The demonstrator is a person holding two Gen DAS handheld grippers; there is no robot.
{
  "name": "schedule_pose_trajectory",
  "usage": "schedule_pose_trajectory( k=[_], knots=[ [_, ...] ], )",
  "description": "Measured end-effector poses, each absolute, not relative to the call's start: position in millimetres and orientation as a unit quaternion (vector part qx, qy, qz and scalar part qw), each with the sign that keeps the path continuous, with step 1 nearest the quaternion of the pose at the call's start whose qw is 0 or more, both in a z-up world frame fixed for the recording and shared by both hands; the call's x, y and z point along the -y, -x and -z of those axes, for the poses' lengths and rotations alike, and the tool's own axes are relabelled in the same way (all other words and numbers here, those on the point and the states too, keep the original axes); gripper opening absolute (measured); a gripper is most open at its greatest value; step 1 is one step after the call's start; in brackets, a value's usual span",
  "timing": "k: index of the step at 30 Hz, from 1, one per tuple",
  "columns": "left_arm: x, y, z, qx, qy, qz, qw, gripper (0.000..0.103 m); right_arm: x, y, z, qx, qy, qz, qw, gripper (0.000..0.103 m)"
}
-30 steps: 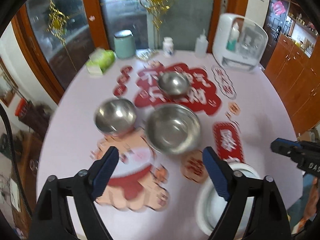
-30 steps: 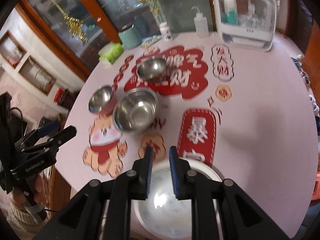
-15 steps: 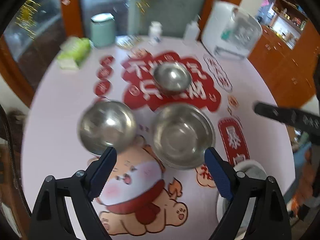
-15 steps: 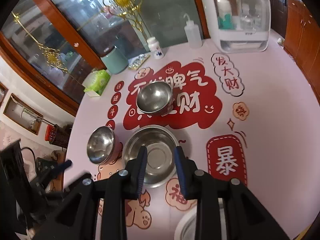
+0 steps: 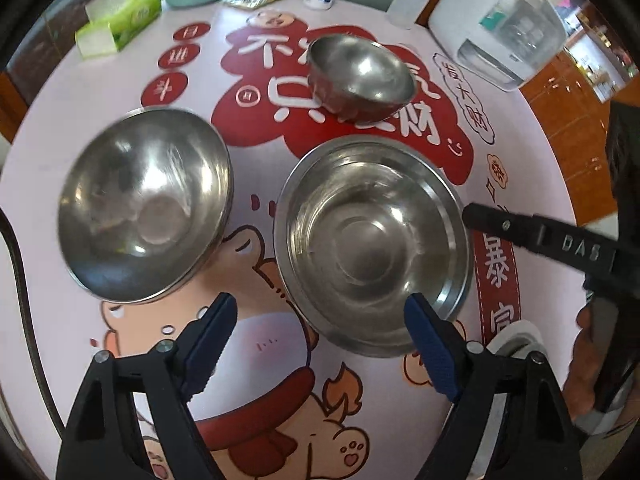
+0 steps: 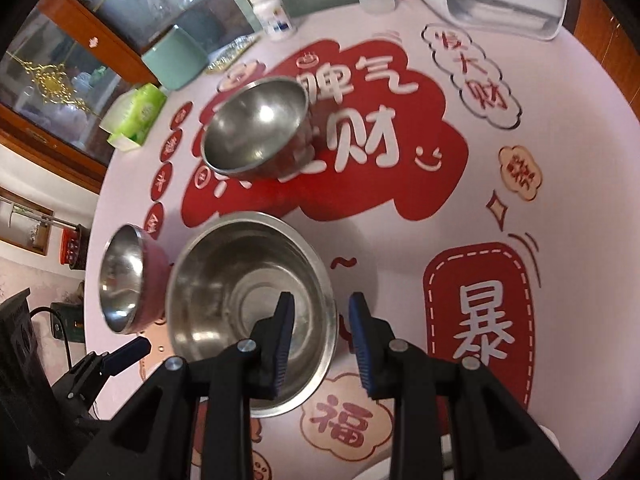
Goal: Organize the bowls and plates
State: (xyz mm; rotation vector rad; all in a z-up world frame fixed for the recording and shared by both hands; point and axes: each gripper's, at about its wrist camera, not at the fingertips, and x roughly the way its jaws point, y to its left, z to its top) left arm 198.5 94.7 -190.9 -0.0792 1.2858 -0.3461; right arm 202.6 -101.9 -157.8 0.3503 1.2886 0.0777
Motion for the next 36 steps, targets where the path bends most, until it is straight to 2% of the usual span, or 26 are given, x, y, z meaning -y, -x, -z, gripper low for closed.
schedule_pose_trajectory(
  k=[3,6,8,12,14,16,25,36],
  knots=[
    [-94.9,-202.8,197.3,-0.598,0.047,0.161,0.783,0.078,100.5,-204.5,165.5,-0.604,-0.16,-0.04,0.78,0.028],
    [-92.5,-208.9,205.2,-0.603,0.05,0.163,0.779,0.061,100.8,-205.9,169.9,-0.605,-0.158,-0.042,0.779,0.028],
    [-90.5,-214.9,209.7,-0.608,0.052,0.164,0.775,0.044,101.1,-206.5,171.9,-0.605,-0.161,-0.045,0.779,0.023],
    [-90.6,-218.9,216.7,-0.611,0.054,0.156,0.774,0.031,100.0,-206.9,176.0,-0.607,-0.162,-0.05,0.777,0.009],
    [-92.1,-220.5,217.5,-0.609,0.053,0.149,0.777,0.019,99.6,-205.7,176.0,-0.604,-0.16,-0.048,0.779,0.009],
    [-95.5,-221.5,217.4,-0.608,0.051,0.15,0.778,0.013,99.2,-204.8,176.2,-0.604,-0.156,-0.046,0.781,0.009],
    [-104.5,-209.8,200.3,-0.594,0.059,0.15,0.788,0.013,93.4,-194.3,167.4,-0.599,-0.152,-0.053,0.784,0.008],
    [-111.7,-174.6,143.7,-0.548,0.053,0.146,0.822,0.013,91.0,-165.0,108.6,-0.554,-0.138,-0.074,0.817,0.008]
  ],
)
